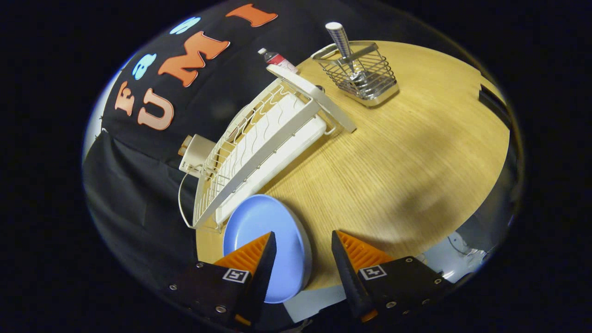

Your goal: Take the plate from the dish rack, then take the spoon from the basket and place it into the plate.

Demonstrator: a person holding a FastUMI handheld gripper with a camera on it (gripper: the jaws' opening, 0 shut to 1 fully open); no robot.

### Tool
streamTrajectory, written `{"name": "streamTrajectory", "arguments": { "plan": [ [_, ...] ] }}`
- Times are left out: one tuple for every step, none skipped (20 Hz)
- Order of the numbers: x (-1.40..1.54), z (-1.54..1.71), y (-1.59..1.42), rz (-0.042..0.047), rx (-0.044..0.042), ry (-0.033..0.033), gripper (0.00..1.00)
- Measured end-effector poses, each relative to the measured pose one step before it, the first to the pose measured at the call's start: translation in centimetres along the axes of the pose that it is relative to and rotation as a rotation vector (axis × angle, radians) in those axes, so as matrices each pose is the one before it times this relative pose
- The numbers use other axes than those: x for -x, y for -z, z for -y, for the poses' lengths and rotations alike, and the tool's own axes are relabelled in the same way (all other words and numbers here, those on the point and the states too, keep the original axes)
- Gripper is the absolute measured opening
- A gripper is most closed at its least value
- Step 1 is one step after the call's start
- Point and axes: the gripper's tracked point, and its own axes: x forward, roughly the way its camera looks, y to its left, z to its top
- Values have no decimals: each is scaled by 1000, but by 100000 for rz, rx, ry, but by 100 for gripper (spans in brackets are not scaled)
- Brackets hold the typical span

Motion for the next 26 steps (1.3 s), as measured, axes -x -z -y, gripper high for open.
{"name": "streamTrajectory", "arguments": {
  "plan": [
    [526,488,-660,1105,3027,2307,76],
    [510,586,-799,1666,3516,2608,80],
    [494,609,-847,1761,3831,3059,86],
    [546,712,-802,1729,3815,3145,88],
    [503,576,-953,2126,3879,2617,91],
    [604,562,-1065,2249,4265,2935,92],
    [433,530,-1013,2249,3673,2164,95],
    [265,572,-821,2367,3370,2342,96],
    [250,491,-1246,3233,2332,1881,98],
    [311,286,-1144,2854,2277,1304,99],
    [117,278,-1069,2767,2111,1359,99],
    [142,363,-1088,2985,2181,1149,99],
    [-16,312,-1129,3469,2308,1030,99],
    [-142,374,-1014,3256,2585,1072,99],
    [-330,339,-902,2768,2432,1086,99],
    [-480,333,-875,2510,1817,795,99],
    [-543,181,-694,1757,1090,396,99],
    [-414,438,-572,2013,604,372,99],
    [-494,262,-535,2130,329,640,99],
    [-472,241,-453,1969,157,273,99],
    [-512,335,-447,2170,212,202,99],
    [-410,251,-331,2053,516,-107,99],
    [-409,-12,-244,1858,680,-1338,96],
    [-177,-415,-83,1920,1144,-2066,94],
    [-405,-12,-150,1489,1688,-941,87],
    [-525,263,226,794,1770,-101,83]
  ]
}}
